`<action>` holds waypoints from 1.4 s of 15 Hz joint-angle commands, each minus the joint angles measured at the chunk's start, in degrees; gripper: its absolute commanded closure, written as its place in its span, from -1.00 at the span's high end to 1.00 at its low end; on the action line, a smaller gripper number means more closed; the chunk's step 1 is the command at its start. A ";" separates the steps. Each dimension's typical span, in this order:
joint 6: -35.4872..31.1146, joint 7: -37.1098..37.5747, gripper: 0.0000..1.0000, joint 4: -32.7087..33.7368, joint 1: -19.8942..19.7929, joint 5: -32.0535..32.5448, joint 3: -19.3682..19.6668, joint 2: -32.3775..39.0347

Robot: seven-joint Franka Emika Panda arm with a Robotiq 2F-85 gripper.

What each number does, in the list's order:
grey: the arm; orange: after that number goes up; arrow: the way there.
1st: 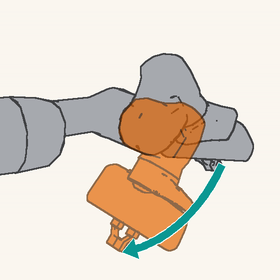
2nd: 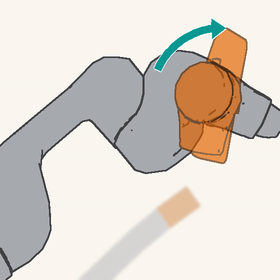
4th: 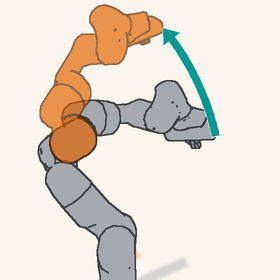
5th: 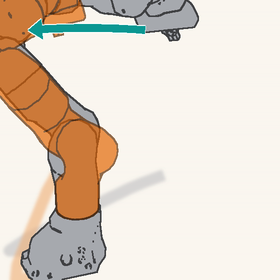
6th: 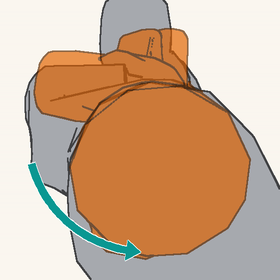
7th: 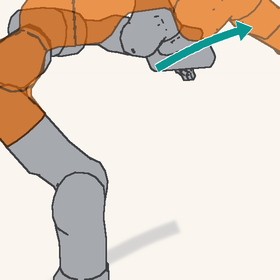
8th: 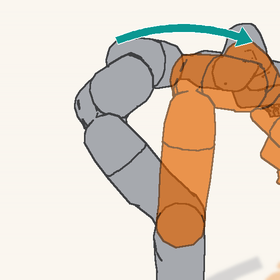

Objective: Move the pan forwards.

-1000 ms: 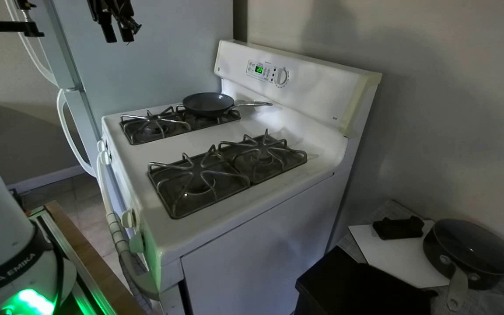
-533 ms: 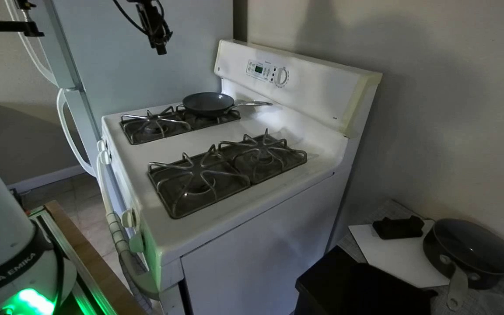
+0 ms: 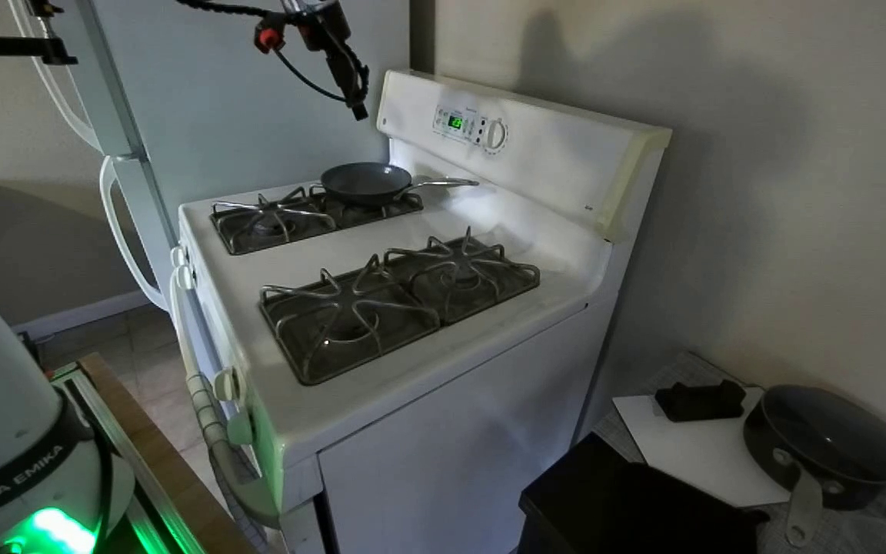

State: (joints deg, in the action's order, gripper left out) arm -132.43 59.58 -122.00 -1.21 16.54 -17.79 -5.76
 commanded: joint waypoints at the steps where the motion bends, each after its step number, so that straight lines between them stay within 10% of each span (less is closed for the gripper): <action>1: 1.75 9.86 1.00 7.22 2.19 10.57 2.56 8.80; 21: 14.77 8.32 1.00 30.61 12.98 6.77 15.10 32.49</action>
State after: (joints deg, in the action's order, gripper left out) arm -119.36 64.93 -96.73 9.22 25.55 -4.74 22.12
